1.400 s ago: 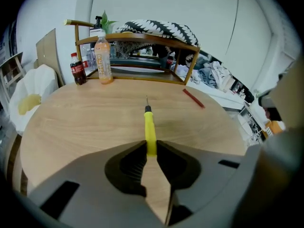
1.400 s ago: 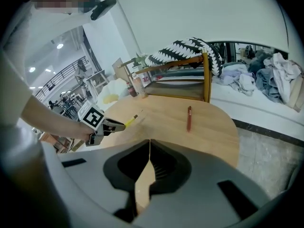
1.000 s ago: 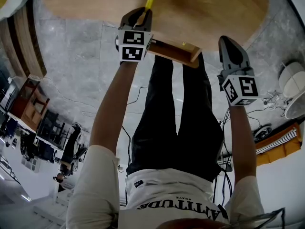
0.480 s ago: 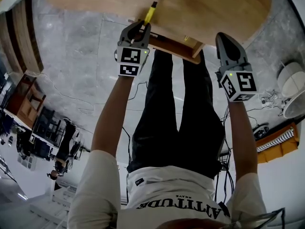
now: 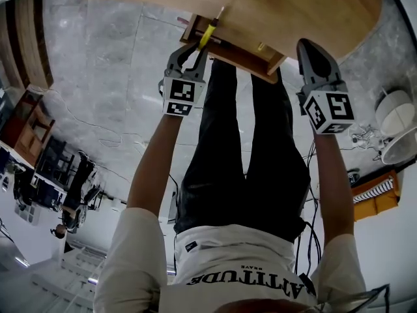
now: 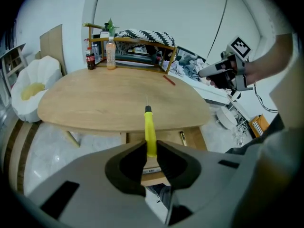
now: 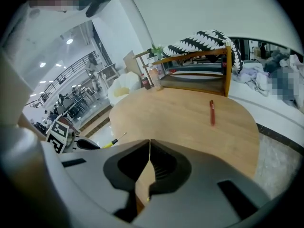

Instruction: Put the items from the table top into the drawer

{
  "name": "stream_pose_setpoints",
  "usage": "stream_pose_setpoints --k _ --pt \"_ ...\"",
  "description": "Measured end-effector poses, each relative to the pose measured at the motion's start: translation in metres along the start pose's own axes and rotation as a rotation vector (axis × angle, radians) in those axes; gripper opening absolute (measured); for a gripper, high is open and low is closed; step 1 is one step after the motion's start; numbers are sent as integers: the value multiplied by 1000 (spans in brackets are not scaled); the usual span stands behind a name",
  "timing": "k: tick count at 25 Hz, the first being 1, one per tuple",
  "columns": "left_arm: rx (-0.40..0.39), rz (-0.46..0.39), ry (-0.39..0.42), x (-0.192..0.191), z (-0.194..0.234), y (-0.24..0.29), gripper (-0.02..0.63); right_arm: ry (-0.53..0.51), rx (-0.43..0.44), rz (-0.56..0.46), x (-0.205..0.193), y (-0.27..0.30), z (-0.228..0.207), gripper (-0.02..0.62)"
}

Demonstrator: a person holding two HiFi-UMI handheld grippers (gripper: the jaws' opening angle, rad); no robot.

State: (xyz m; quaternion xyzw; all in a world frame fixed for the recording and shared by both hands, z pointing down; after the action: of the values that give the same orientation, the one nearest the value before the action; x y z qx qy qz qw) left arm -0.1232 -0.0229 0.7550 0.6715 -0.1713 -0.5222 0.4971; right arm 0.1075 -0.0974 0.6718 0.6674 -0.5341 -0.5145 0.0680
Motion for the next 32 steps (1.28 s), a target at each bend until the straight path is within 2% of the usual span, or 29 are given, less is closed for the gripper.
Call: stream_pose_setpoints --k 10,16,18,21,32 --pt "7 86 -35 -63 -10 -20 78 -26 29 22 -2 17 13 20" --pt "31 208 -56 -94 -17 -12 78 -25 31 21 -4 17 17 20" --pt "51 263 -62 -97 -18 -5 80 -23 30 20 -5 15 15 20" --pt "62 299 -72 -96 -19 6 78 -17 24 22 -10 15 12 20" --pt "31 306 -111 -75 -19 56 80 -1 7 23 -17 13 -4 20"
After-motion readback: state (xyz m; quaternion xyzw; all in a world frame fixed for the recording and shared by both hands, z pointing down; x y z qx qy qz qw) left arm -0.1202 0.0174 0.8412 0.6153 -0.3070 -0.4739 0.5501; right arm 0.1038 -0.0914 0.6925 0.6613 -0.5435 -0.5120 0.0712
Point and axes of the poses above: the fingertips, and each gripper's own axes: y forward along the fingers, z to its left, x out of its top, the point moved 1 cm from there along -y, backward along the fingers, and after that the axes turned 10 degrees about x, right-handed, at the moved point
